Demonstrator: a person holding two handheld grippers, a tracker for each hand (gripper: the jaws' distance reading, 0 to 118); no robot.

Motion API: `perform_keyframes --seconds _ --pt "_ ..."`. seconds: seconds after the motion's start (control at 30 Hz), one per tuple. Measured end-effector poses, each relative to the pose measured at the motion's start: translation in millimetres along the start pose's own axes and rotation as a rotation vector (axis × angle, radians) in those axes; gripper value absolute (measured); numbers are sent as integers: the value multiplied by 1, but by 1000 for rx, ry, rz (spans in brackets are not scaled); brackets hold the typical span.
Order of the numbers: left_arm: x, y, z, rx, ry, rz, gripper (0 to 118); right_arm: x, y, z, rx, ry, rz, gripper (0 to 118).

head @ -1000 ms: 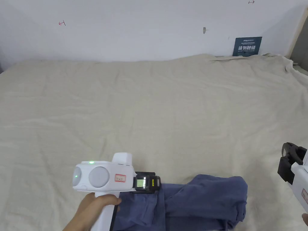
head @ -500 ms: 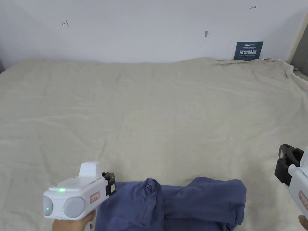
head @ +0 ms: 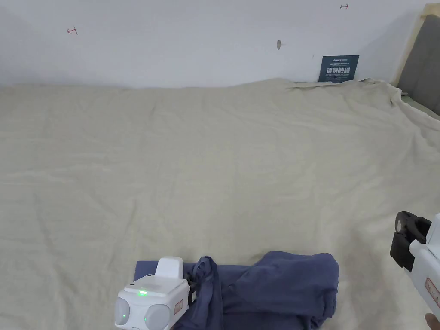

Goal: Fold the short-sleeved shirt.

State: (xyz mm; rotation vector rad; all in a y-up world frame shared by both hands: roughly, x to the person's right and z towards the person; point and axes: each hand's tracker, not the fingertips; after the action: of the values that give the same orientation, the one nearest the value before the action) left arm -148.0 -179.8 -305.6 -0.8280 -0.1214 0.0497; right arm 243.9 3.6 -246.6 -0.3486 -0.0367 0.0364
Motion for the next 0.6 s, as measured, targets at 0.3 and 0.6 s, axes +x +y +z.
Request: perform_keyframes --seconds 0.3,0.6 --pt "35 -5 8 34 -44 -60 0 9 1 1 -4 -21 -1 0" --pt "42 18 33 94 -182 2 0 6 0 3 1 -14 -4 0"
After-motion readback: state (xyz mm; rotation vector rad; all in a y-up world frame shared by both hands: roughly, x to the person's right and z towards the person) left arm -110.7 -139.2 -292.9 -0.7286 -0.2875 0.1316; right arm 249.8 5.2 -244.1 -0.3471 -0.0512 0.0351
